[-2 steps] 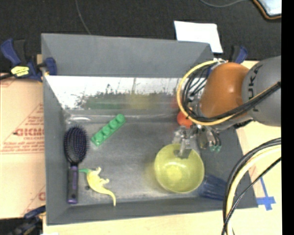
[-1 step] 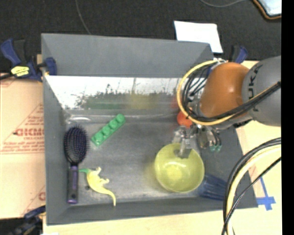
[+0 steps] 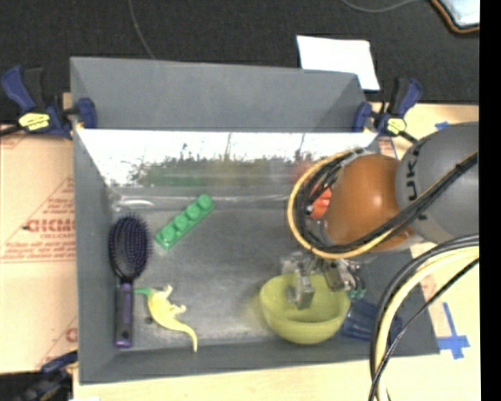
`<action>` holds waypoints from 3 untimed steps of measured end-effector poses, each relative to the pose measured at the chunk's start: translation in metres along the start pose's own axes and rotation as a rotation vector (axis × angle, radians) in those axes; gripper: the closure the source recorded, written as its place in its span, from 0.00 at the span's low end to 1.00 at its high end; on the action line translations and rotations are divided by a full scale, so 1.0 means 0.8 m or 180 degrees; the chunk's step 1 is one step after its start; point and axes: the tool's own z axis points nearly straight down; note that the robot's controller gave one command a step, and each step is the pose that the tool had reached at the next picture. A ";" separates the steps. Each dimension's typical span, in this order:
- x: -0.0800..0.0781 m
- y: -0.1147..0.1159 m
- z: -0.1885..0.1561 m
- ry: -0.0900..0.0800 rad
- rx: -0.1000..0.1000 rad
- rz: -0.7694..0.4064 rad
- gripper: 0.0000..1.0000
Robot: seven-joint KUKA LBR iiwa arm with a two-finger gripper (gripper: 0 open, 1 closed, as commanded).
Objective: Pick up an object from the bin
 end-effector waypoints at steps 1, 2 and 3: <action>-0.003 -0.008 -0.001 -0.0037 0.0011 0.0029 1.00; 0.011 -0.021 -0.024 -0.0041 0.0007 -0.0022 1.00; 0.002 -0.009 -0.011 -0.0044 0.0001 0.0013 1.00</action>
Offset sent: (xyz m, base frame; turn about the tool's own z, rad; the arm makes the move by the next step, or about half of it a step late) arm -0.0092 -0.0175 0.0176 -0.0101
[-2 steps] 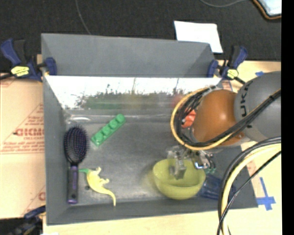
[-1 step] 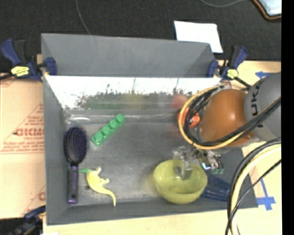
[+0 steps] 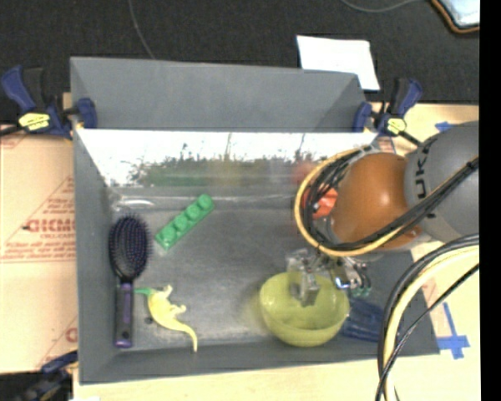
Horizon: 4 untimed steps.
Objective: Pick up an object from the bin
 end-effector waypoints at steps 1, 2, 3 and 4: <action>-0.004 -0.010 -0.136 -0.0007 0.0009 0.0019 1.00; 0.006 -0.007 -0.055 0.0004 -0.0008 0.0004 1.00; 0.004 -0.004 -0.090 0.0018 -0.0008 -0.0003 1.00; 0.007 -0.016 0.014 0.0019 -0.0021 -0.0067 1.00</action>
Offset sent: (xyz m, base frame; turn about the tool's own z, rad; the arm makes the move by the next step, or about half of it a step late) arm -0.0050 -0.0062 0.0443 -0.0036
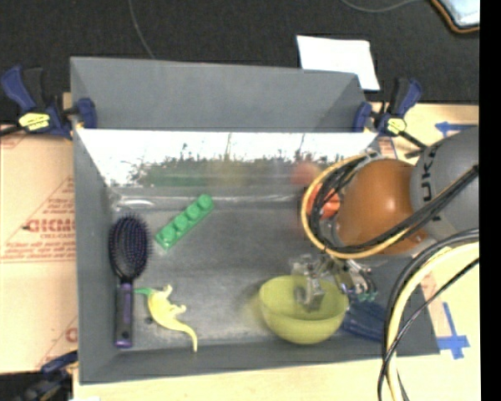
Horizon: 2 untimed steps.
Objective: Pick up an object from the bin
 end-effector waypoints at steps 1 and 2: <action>0.000 0.004 -0.036 0.0003 0.0003 0.0012 1.00; -0.017 -0.006 -0.057 -0.0010 0.0007 -0.0380 1.00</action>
Offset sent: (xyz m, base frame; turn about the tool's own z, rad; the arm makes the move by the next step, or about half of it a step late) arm 0.0226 -0.0083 0.0150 -0.2324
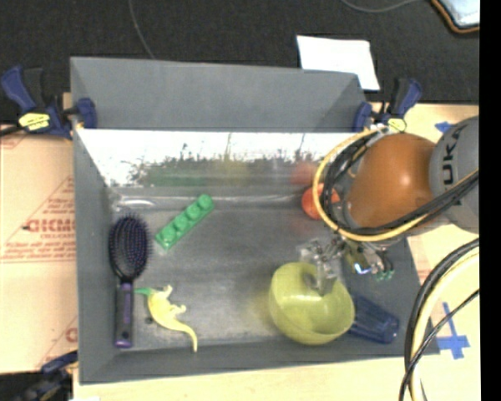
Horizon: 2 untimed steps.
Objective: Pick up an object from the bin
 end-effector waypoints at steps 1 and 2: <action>-0.010 -0.005 -0.147 -0.0004 0.0006 0.0132 1.00; -0.013 0.001 -0.035 0.0004 -0.0006 0.0047 1.00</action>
Offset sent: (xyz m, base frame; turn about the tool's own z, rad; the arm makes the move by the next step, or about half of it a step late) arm 0.0071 0.0045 0.0194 0.0070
